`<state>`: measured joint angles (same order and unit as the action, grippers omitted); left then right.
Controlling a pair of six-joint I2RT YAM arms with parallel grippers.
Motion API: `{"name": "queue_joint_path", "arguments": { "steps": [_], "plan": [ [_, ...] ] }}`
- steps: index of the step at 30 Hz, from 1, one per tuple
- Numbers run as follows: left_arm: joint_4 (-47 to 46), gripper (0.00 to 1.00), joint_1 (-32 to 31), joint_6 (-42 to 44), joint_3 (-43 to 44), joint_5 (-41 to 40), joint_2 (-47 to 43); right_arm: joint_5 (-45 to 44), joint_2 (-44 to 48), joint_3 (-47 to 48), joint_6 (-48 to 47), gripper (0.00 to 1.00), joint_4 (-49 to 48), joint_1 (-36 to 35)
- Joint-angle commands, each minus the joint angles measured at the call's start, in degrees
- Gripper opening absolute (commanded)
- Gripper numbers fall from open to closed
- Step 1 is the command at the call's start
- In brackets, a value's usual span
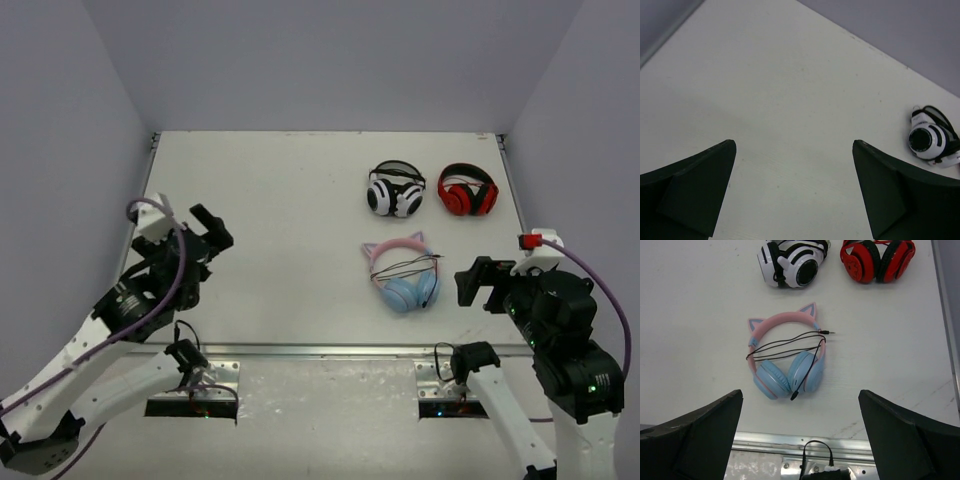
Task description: Wrap the headphones
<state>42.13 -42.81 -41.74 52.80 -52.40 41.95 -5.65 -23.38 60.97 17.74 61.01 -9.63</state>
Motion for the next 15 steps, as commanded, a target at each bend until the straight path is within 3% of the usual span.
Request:
{"name": "queue_joint_path", "arguments": {
  "steps": [1,4,7,15],
  "plan": [
    [12.41,1.00,3.25,1.66,3.97,-7.71,-5.29,-3.31,0.96,-1.20,-1.56,0.99,-0.98,-1.00],
    [14.65,1.00,3.26,2.35,5.04,-11.67,-11.35,-4.28,1.93,-2.78,-2.00,0.99,-1.34,-2.32],
    [5.81,1.00,2.99,11.12,0.67,-6.33,-17.60,-5.60,1.85,-3.93,-2.44,0.99,-2.13,-3.55],
    [8.32,1.00,2.99,9.39,1.61,-6.57,-14.09,-4.55,0.53,-6.04,-2.71,0.99,-3.62,-4.35]
  ]
}}
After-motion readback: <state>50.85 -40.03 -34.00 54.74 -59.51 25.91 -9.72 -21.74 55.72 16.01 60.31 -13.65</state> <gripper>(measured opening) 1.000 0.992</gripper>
